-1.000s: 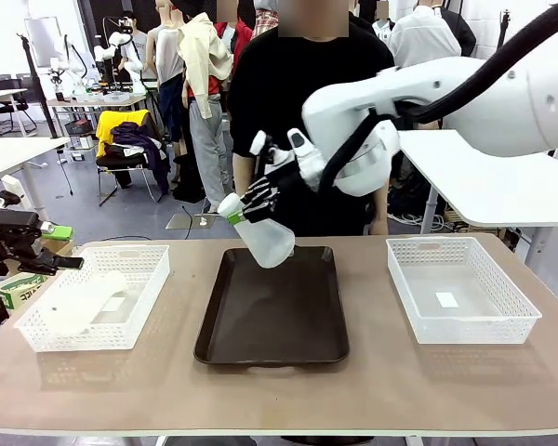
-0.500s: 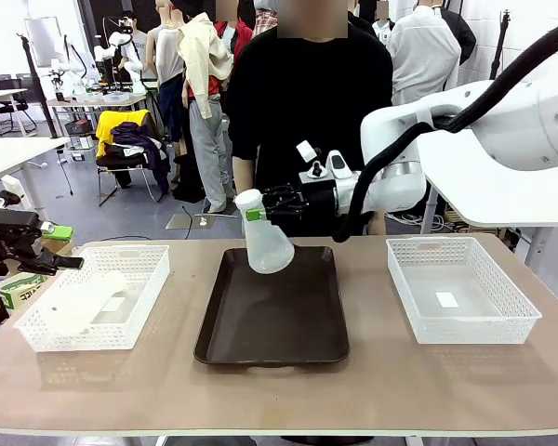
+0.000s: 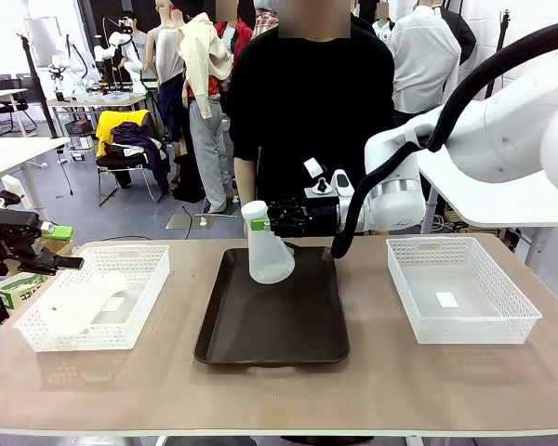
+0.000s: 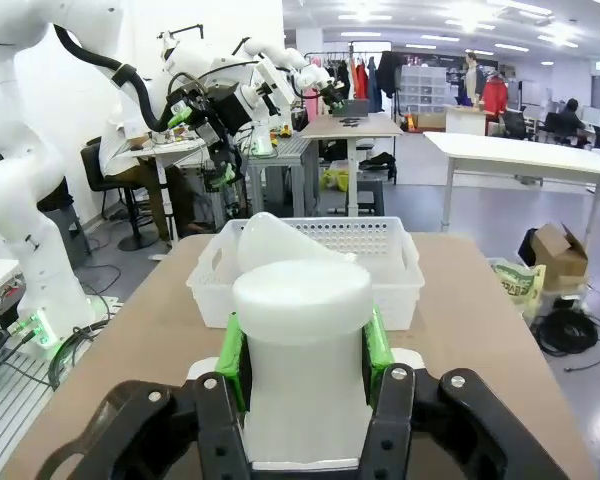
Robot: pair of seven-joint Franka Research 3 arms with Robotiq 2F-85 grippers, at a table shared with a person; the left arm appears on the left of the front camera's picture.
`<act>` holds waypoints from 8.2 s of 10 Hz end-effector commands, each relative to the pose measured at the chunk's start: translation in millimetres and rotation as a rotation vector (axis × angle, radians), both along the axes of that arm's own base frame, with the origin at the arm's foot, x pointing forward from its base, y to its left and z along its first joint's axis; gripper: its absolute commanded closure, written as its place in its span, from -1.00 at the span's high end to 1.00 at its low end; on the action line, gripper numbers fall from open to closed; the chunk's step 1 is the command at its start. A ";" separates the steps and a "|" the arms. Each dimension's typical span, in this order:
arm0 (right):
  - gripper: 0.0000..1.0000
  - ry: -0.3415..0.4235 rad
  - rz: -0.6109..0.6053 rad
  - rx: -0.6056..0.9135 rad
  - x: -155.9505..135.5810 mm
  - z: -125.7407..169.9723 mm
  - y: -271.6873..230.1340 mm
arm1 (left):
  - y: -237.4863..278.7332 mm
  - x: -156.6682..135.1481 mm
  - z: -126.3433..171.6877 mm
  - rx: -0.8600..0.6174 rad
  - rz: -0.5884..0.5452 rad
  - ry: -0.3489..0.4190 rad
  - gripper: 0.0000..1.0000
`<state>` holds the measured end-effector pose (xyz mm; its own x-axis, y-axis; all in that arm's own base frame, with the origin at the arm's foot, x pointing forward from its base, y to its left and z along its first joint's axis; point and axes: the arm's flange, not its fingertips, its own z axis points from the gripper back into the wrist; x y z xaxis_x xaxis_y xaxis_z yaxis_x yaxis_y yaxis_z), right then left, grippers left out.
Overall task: Prepare the laboratory tools.
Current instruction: Place the picked Big flask upright in the Handle tray as instructed by the person, then pick up the Big flask that the person points to.
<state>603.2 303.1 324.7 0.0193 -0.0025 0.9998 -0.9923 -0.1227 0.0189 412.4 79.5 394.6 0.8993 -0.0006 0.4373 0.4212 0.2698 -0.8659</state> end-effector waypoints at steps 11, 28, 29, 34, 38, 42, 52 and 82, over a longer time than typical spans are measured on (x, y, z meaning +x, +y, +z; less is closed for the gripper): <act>0.19 0.078 -0.023 0.093 44.4 -43.4 -7.8 | 0.1 0.4 2.1 -0.013 0.003 -0.006 1.00; 1.00 0.115 -0.089 -0.070 42.9 -46.2 -10.9 | 0.1 0.4 2.1 -0.013 0.003 -0.006 1.00; 1.00 0.115 -0.089 -0.070 42.9 -46.2 -10.9 | 0.1 0.4 2.1 -0.013 0.003 -0.006 1.00; 1.00 0.151 -0.143 -0.326 25.6 28.8 -30.3 | 0.1 0.4 2.1 -0.013 0.003 -0.006 1.00; 1.00 0.173 -0.344 -0.568 2.3 66.4 -103.0 | 0.1 0.4 2.1 -0.013 0.003 -0.006 1.00; 1.00 0.170 -0.588 -0.769 -38.6 93.0 -173.4 | 0.1 0.4 2.1 -0.013 0.003 -0.006 1.00; 1.00 0.246 -0.819 -0.644 -97.6 102.8 -246.1 | 0.1 0.4 2.1 -0.013 0.003 -0.006 1.00; 1.00 0.246 -0.819 -0.644 -97.6 102.8 -246.1 | -67.4 126.1 -14.9 1.219 0.009 -0.154 1.00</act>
